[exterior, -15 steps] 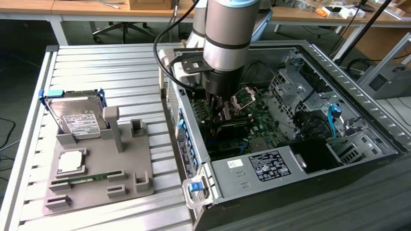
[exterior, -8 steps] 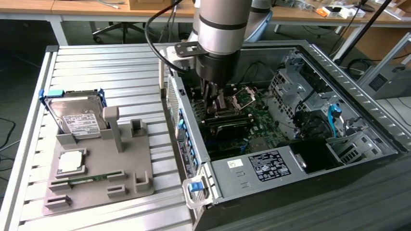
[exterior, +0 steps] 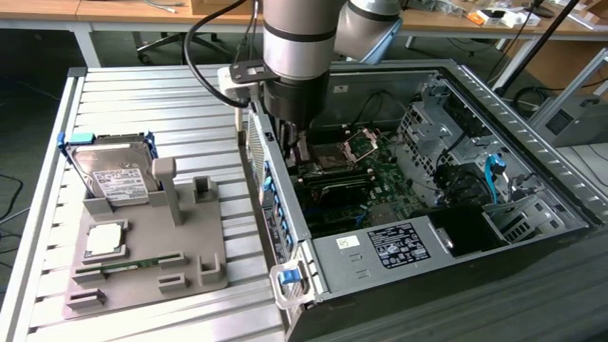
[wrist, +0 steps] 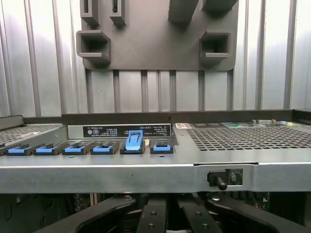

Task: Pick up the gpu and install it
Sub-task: 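Press down on the gpu until it lock into place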

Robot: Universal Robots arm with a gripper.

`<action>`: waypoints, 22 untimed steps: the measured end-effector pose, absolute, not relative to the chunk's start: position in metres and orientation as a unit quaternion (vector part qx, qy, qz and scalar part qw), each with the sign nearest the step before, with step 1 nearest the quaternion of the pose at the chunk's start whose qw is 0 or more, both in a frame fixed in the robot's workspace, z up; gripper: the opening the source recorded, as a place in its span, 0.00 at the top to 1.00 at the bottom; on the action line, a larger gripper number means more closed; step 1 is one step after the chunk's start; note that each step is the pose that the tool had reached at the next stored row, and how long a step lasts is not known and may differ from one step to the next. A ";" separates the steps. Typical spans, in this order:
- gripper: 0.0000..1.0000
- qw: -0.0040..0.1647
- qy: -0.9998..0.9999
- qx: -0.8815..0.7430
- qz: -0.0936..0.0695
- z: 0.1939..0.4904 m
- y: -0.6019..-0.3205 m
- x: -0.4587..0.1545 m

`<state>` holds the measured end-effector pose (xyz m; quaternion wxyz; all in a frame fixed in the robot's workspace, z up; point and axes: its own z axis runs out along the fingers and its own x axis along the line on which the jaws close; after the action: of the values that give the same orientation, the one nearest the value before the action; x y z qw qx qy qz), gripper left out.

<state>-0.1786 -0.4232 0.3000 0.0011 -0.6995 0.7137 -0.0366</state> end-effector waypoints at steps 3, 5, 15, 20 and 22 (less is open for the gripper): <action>0.89 0.002 0.714 -0.700 -0.035 0.300 -0.427 -0.179; 0.89 0.003 0.714 -0.700 -0.034 0.300 -0.431 -0.179; 0.89 0.004 0.714 -0.699 -0.033 0.300 -0.439 -0.179; 0.89 0.004 0.713 -0.700 -0.033 0.300 -0.432 -0.179; 0.89 0.004 0.713 -0.700 -0.033 0.300 -0.429 -0.179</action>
<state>-0.1788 -0.4289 0.3000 0.0044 -0.7001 0.7133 -0.0331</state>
